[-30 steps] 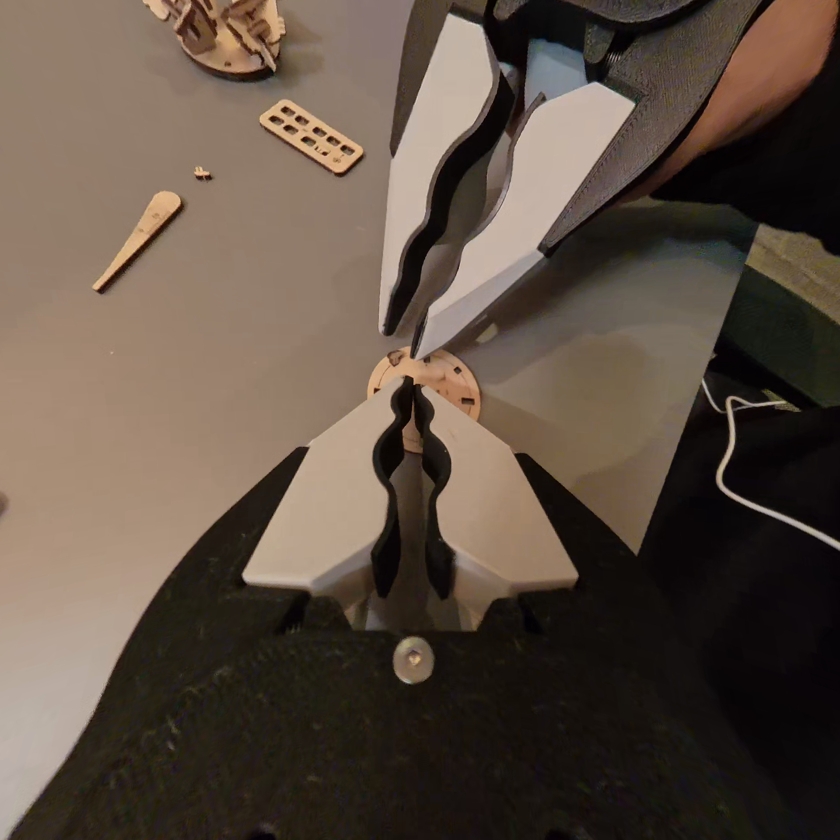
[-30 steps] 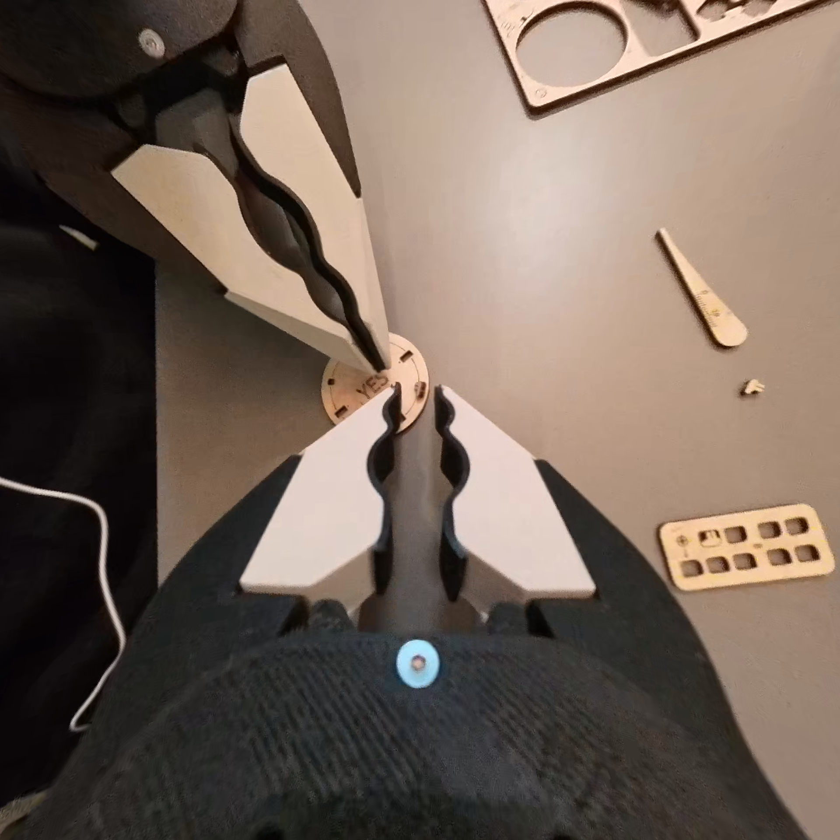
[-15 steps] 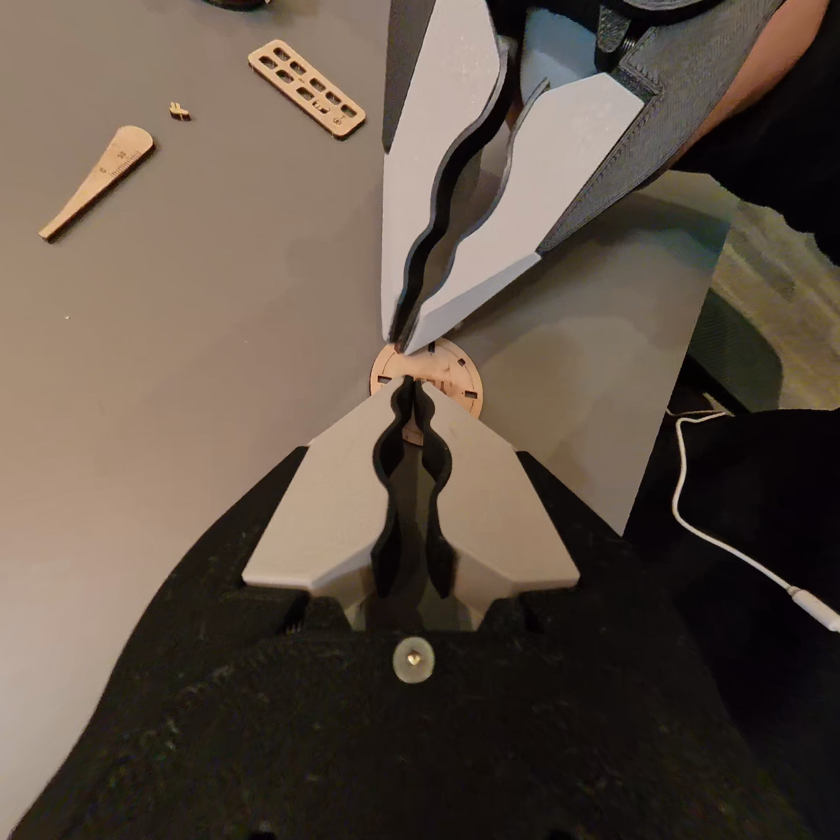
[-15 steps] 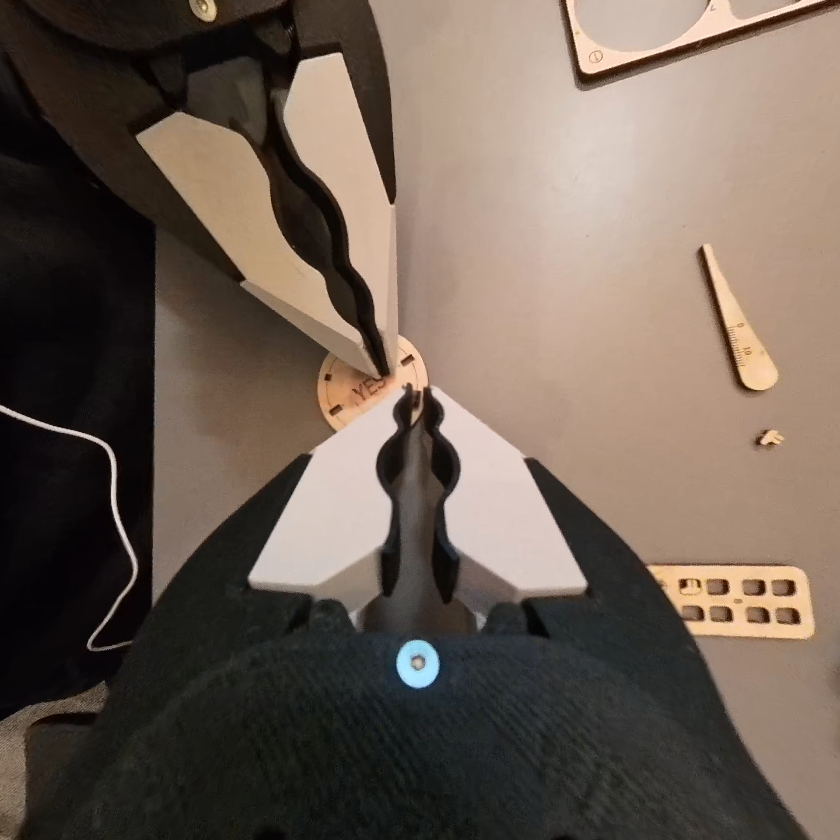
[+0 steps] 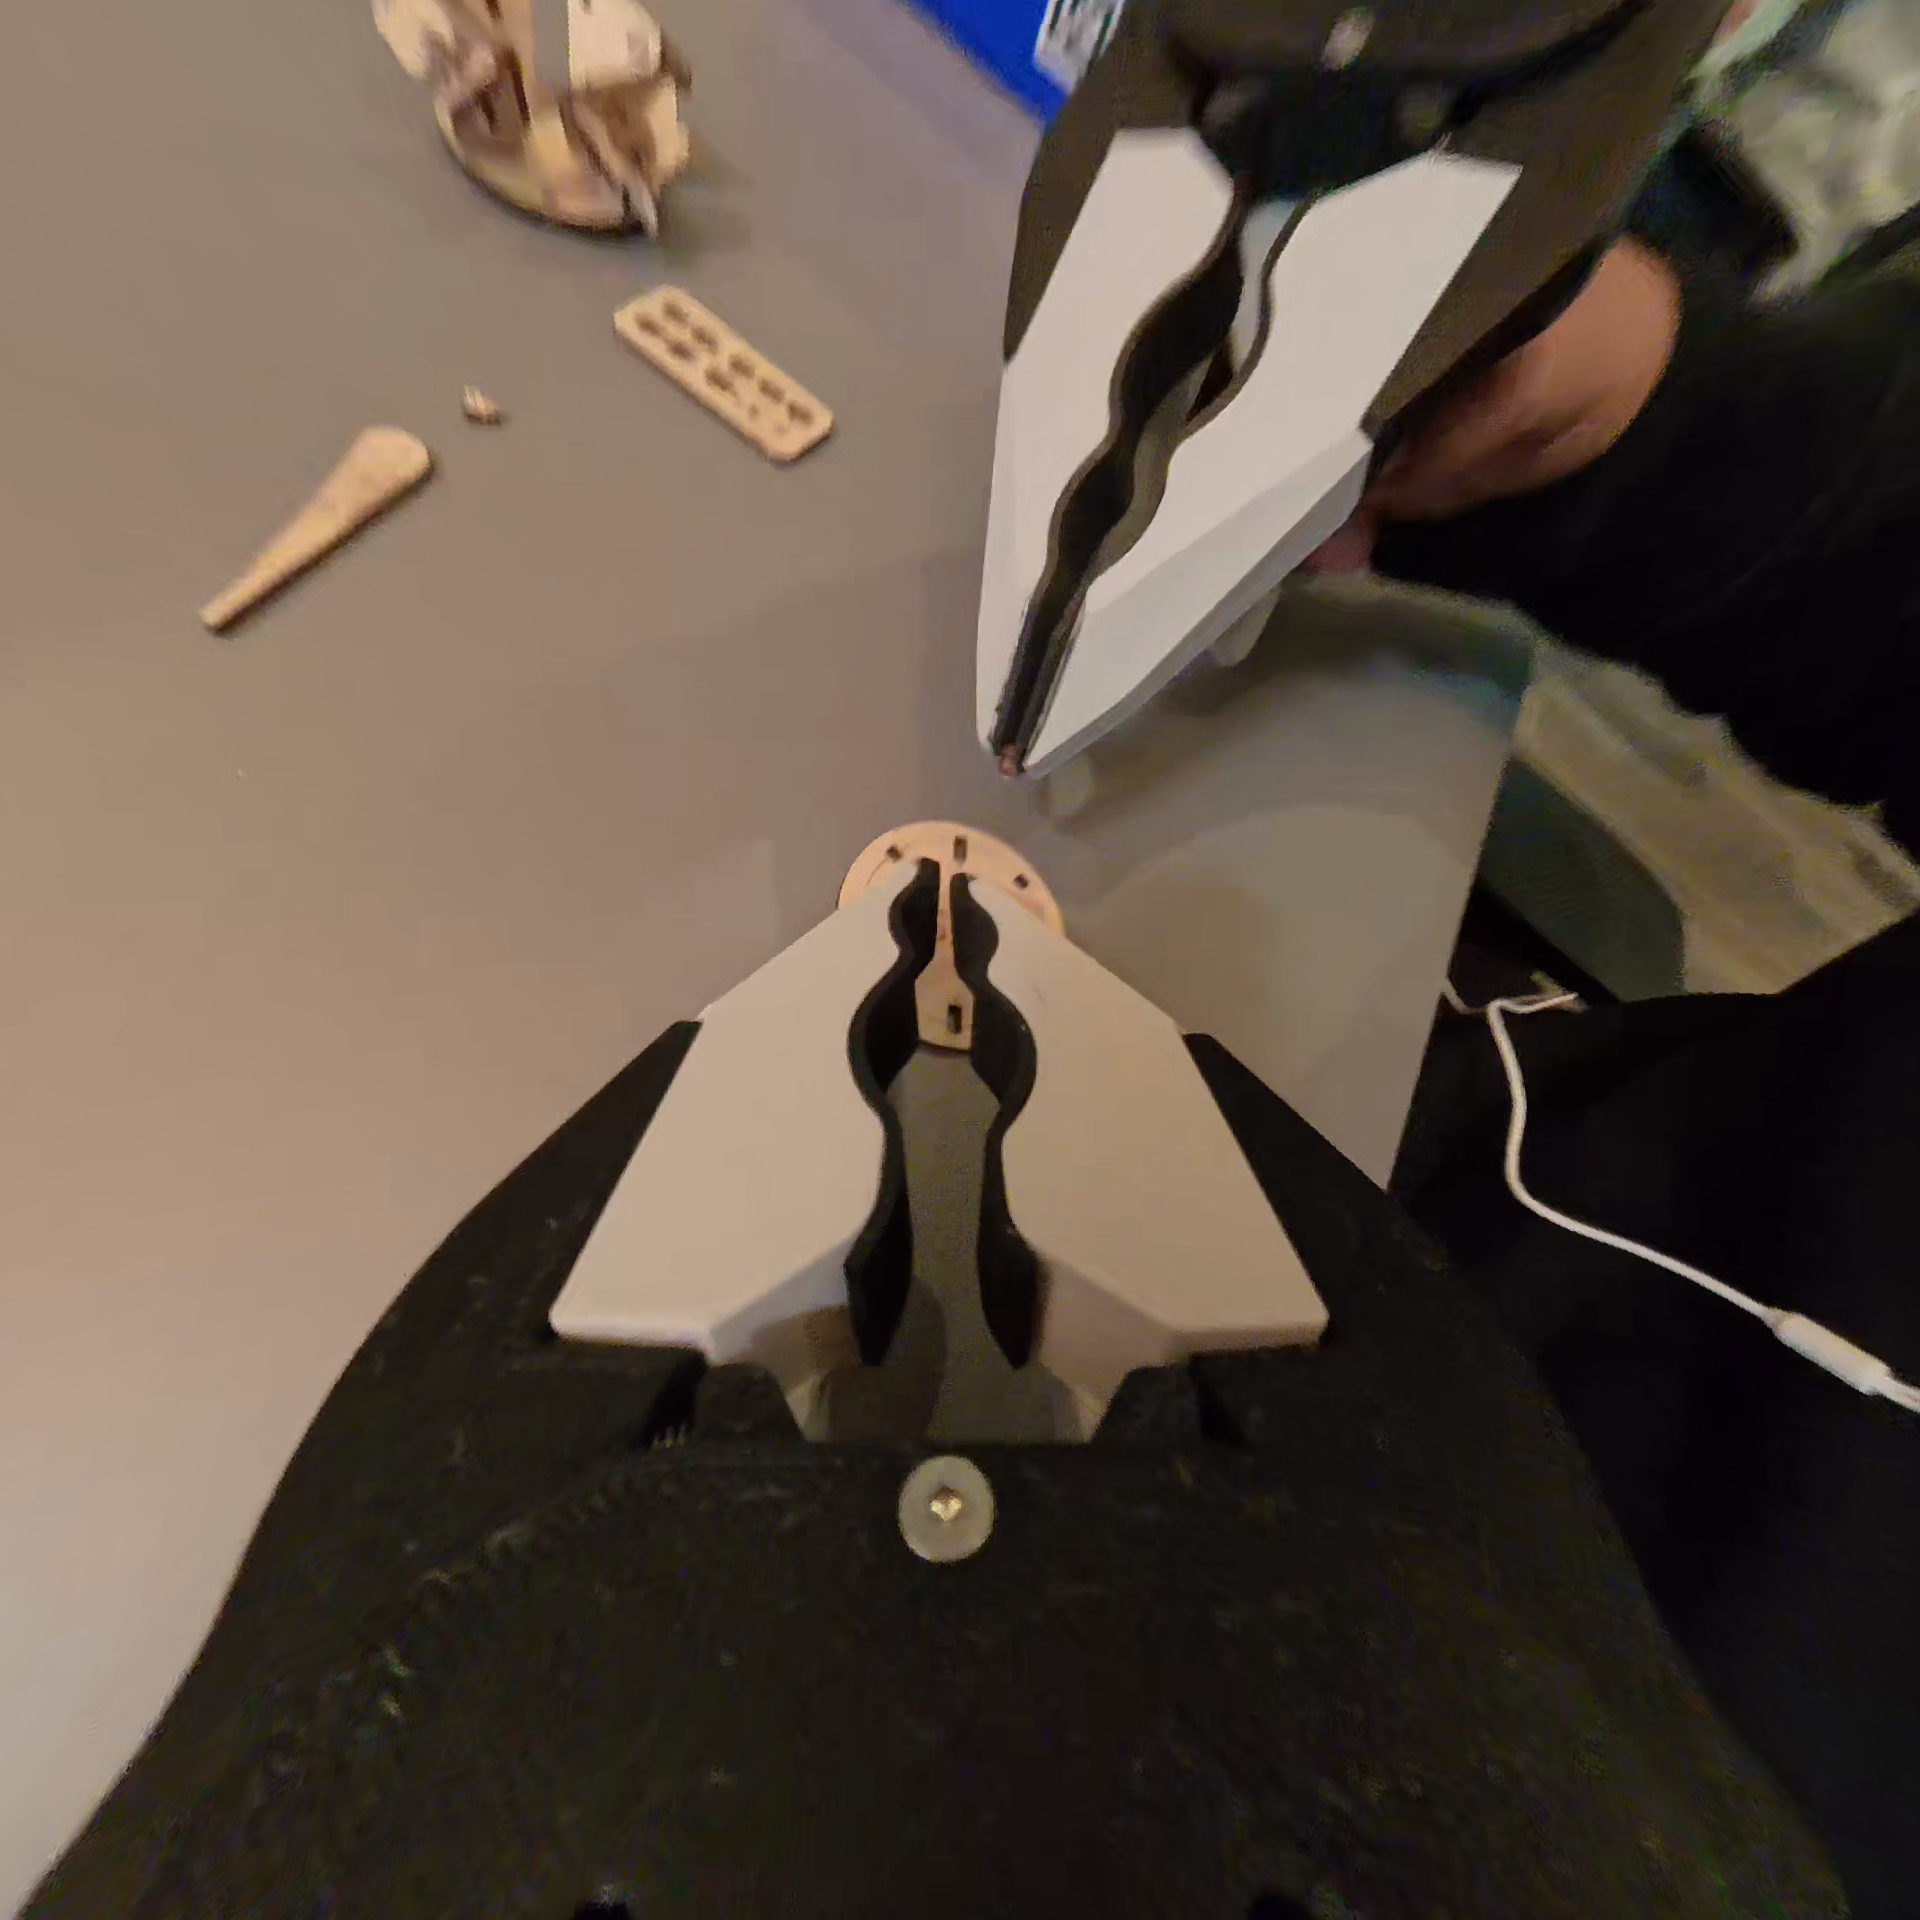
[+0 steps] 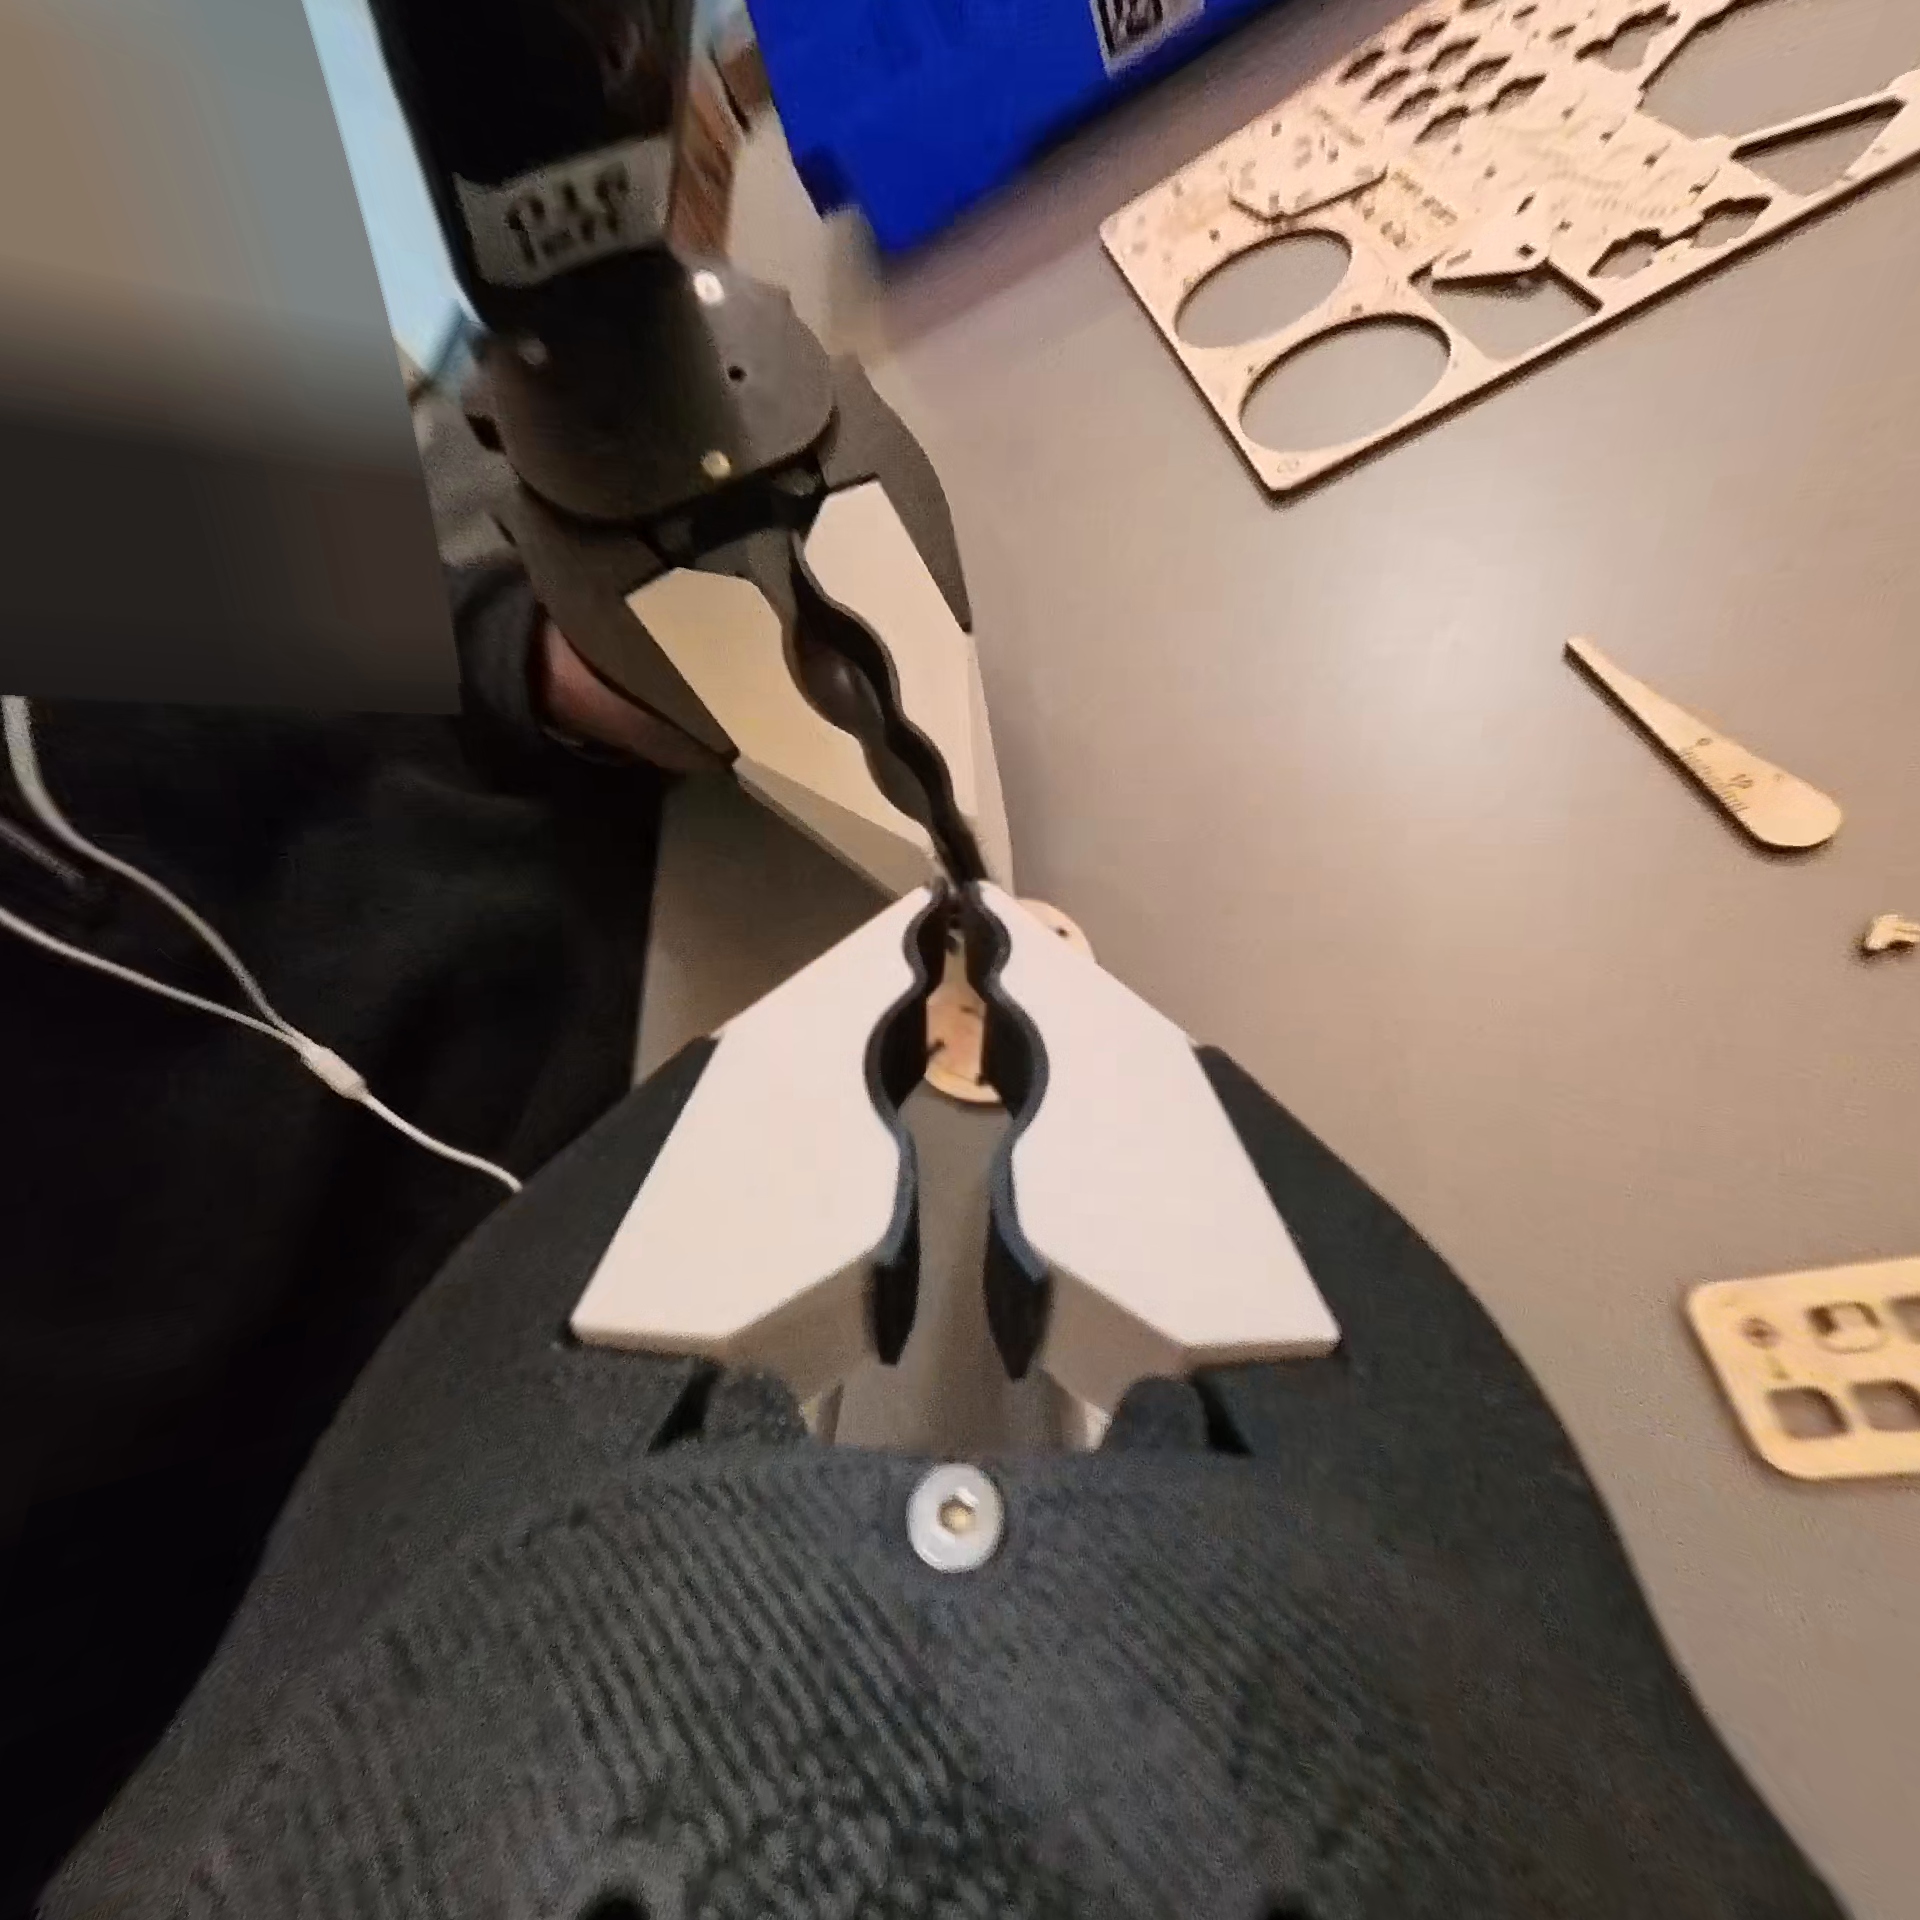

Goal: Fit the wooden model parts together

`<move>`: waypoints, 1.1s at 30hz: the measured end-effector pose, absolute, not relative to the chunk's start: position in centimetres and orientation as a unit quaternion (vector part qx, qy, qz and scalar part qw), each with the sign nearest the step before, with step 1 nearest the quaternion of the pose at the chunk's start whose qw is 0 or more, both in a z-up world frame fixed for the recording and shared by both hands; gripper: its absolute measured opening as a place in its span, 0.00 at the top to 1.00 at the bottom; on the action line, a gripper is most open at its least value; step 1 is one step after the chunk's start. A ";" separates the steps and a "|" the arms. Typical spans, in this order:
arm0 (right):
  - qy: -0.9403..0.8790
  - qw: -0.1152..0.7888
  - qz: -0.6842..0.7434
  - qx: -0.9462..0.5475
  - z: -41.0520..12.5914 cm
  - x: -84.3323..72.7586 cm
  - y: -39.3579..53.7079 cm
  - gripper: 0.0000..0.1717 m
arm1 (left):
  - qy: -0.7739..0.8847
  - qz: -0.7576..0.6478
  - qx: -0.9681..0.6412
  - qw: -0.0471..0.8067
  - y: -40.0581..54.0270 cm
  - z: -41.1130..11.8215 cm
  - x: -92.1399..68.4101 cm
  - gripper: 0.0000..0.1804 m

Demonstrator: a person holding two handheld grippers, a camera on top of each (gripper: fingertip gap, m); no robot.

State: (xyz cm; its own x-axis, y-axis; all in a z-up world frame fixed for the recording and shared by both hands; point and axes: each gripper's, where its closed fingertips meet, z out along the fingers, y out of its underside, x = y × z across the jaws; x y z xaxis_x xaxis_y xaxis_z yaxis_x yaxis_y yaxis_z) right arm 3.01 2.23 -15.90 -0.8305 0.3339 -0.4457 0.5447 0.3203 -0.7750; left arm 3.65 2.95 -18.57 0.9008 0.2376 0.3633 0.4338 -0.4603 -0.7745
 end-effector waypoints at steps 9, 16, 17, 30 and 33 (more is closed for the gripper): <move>0.563 0.275 -0.692 0.358 -9.6 3.2 1.8 1.00 | -0.109 -0.026 -0.753 0.648 1.9 -11.6 4.6 0.92; 0.533 0.341 -0.677 0.376 -9.4 4.7 0.6 1.00 | -0.078 0.033 -0.742 0.665 1.6 -10.6 5.3 0.99; 0.534 0.346 -0.674 0.375 -9.4 4.9 0.5 1.00 | -0.077 0.034 -0.742 0.665 1.6 -10.6 5.3 0.97; 0.529 0.369 -0.665 0.377 -9.2 6.0 0.0 1.00 | -0.044 0.057 -0.738 0.671 1.8 -10.1 6.3 1.00; 0.528 0.369 -0.665 0.378 -9.2 6.0 0.0 1.00 | -0.042 0.063 -0.737 0.672 1.7 -10.1 6.3 1.00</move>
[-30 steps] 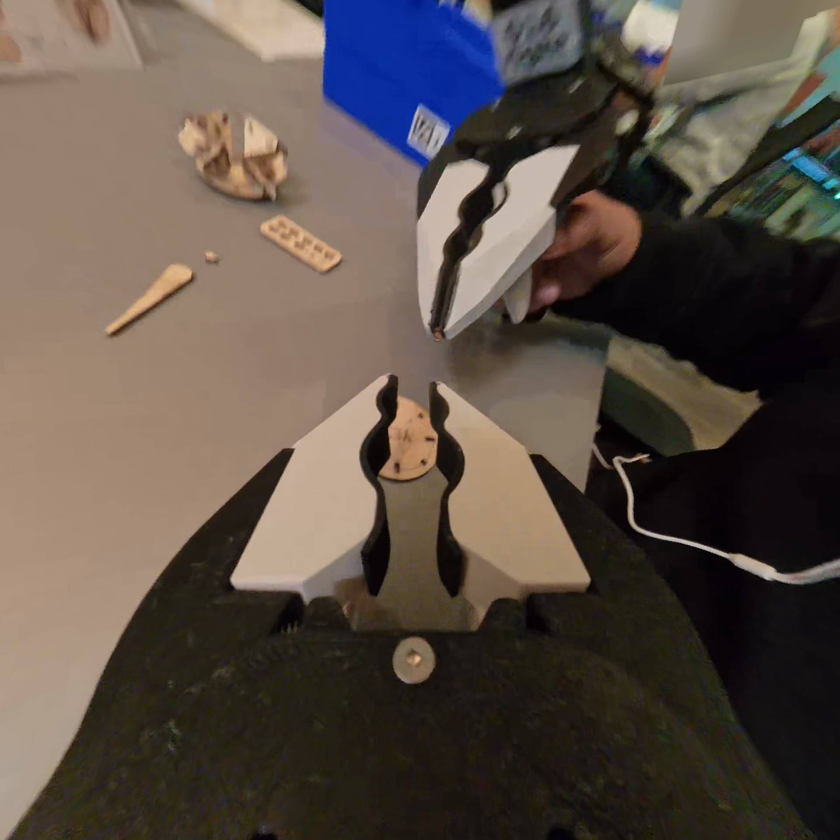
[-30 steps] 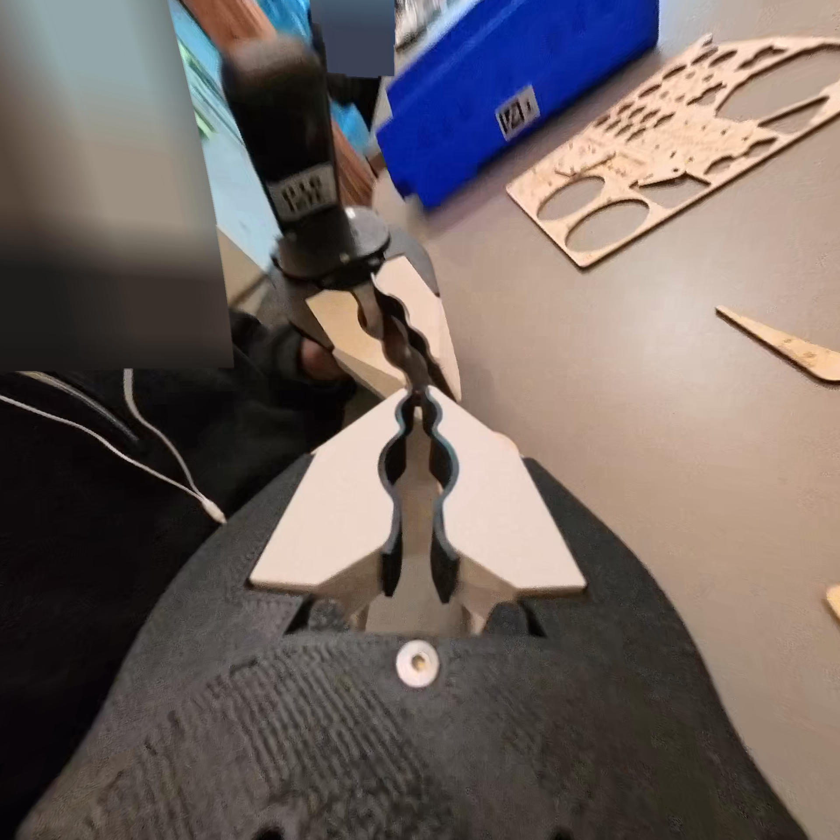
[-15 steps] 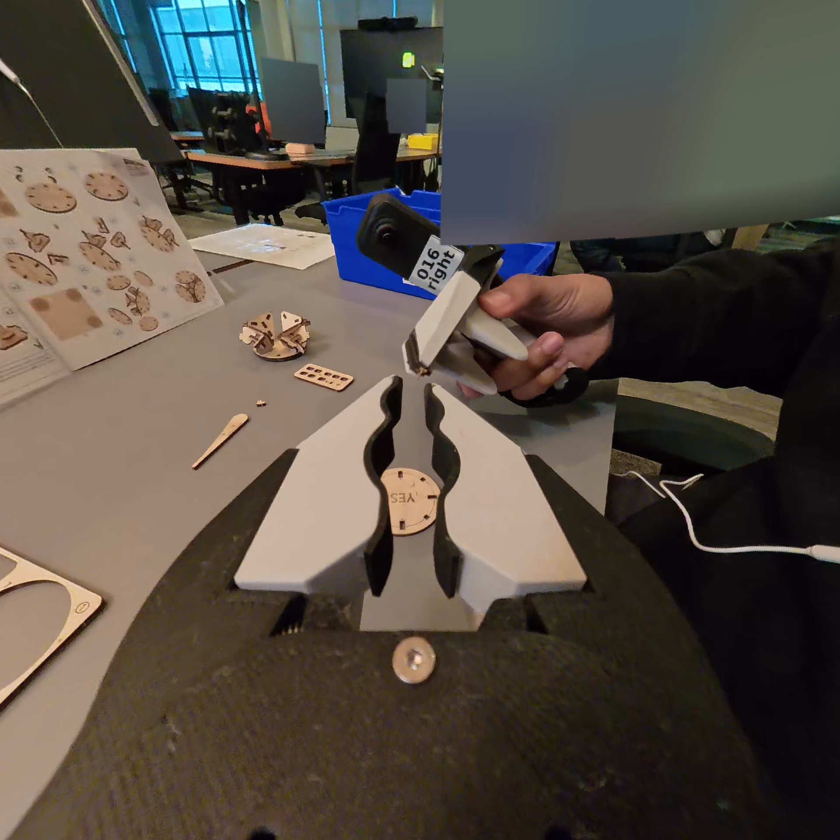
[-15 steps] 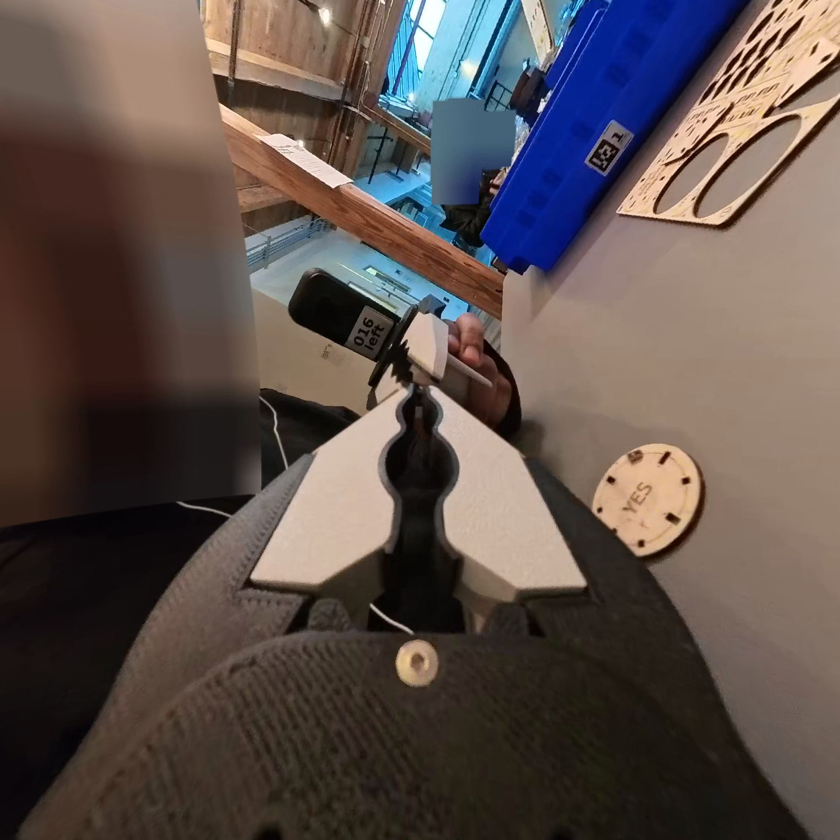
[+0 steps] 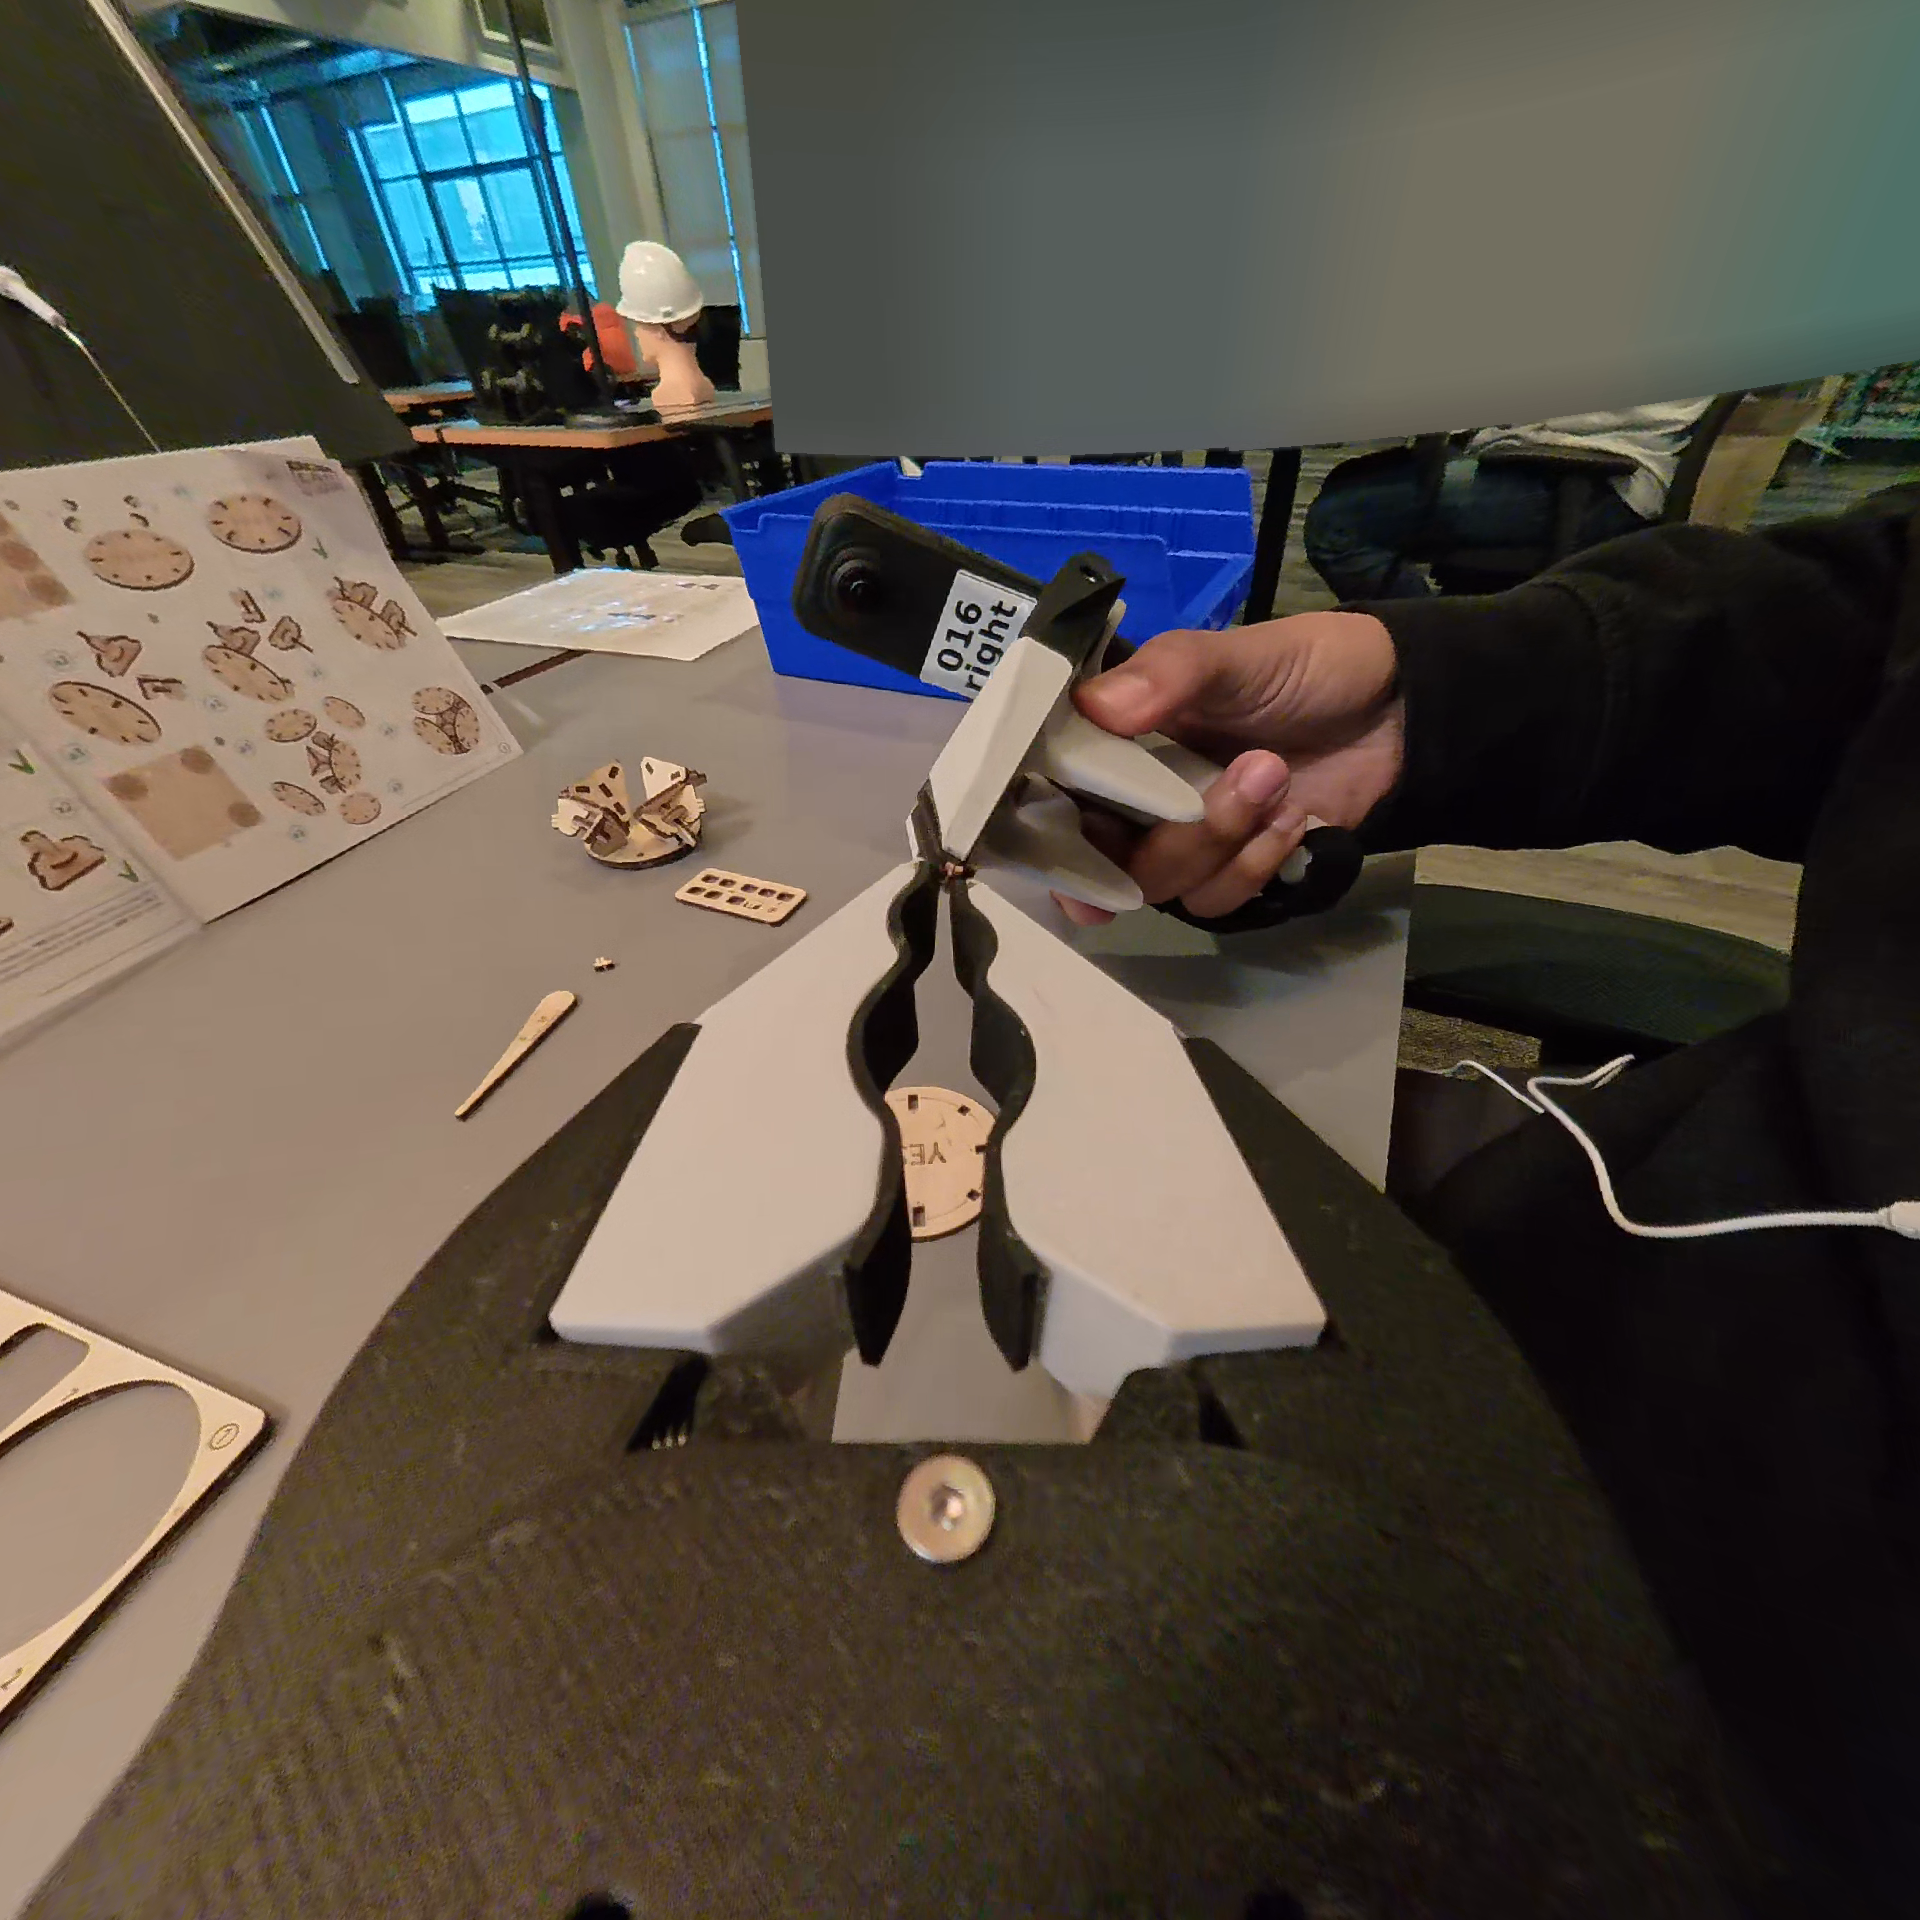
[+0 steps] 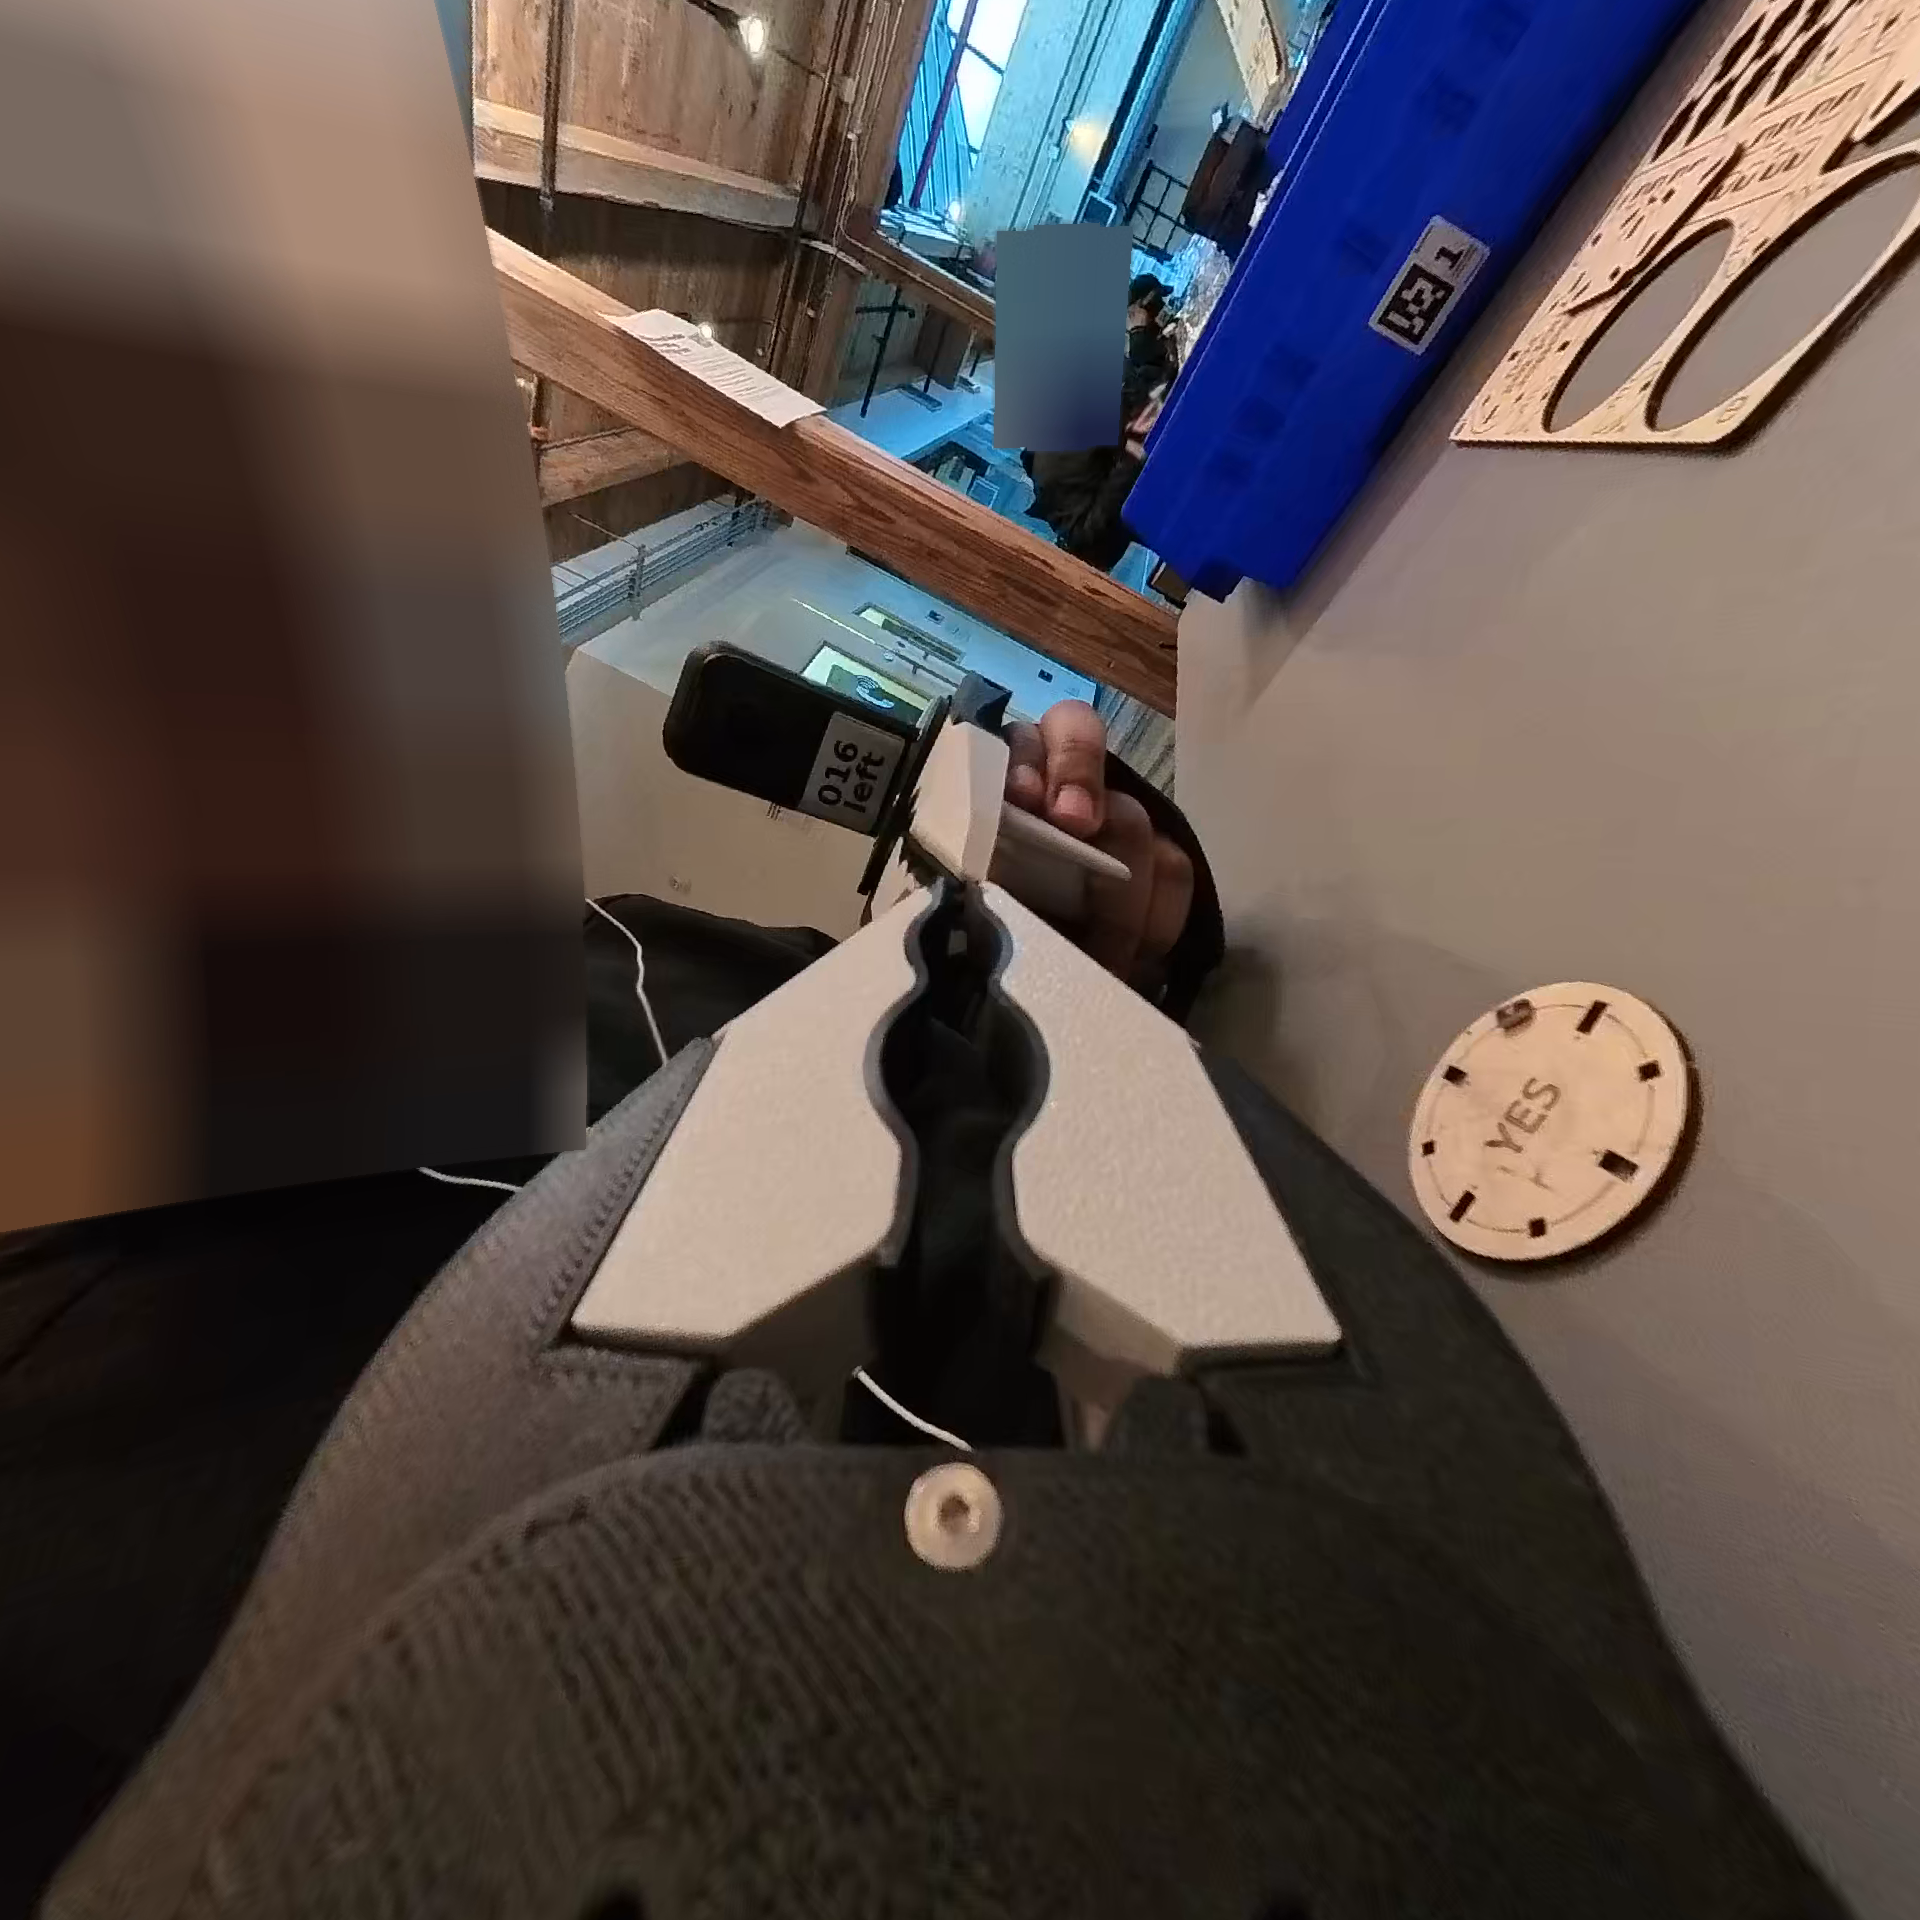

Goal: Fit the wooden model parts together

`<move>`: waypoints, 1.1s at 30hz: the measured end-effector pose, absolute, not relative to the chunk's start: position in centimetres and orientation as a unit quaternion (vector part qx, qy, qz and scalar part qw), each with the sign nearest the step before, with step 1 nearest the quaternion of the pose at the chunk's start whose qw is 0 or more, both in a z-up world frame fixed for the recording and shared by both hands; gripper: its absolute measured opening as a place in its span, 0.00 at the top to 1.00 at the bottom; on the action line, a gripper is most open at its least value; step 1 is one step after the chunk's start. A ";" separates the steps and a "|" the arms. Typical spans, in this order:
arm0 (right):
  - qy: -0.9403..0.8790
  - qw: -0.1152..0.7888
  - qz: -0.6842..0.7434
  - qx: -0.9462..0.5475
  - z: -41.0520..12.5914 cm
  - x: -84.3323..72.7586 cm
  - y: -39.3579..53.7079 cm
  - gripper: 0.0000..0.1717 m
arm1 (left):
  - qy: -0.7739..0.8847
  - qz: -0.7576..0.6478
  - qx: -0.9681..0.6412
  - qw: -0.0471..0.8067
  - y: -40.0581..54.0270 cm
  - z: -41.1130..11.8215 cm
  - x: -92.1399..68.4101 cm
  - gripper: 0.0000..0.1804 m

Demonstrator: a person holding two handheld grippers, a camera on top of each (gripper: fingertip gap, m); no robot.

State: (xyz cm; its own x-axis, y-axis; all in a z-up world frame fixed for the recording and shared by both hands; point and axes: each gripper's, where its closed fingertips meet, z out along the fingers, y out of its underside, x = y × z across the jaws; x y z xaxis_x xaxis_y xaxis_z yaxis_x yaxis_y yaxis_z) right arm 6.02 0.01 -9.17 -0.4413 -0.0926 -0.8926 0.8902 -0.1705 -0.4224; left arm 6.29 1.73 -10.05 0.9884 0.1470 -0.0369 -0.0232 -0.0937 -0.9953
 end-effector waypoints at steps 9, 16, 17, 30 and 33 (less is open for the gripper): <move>0.529 0.368 -0.663 0.382 -9.0 6.1 0.0 1.00 | -0.040 0.068 -0.733 0.676 1.7 -9.9 6.3 1.00; 0.529 0.362 -0.661 0.389 -9.2 5.8 0.1 1.00 | -0.042 0.068 -0.734 0.674 1.8 -10.0 6.2 1.00; 0.529 0.363 -0.661 0.390 -9.2 5.8 0.1 1.00 | -0.041 0.067 -0.734 0.675 1.8 -10.0 6.3 1.00; 0.527 0.370 -0.658 0.391 -9.3 6.0 -0.2 1.00 | -0.035 0.059 -0.731 0.679 1.7 -9.8 6.5 1.00; 0.515 0.375 -0.668 0.385 -8.8 6.1 -0.2 0.96 | -0.035 0.061 -0.729 0.681 1.6 -9.7 6.5 1.00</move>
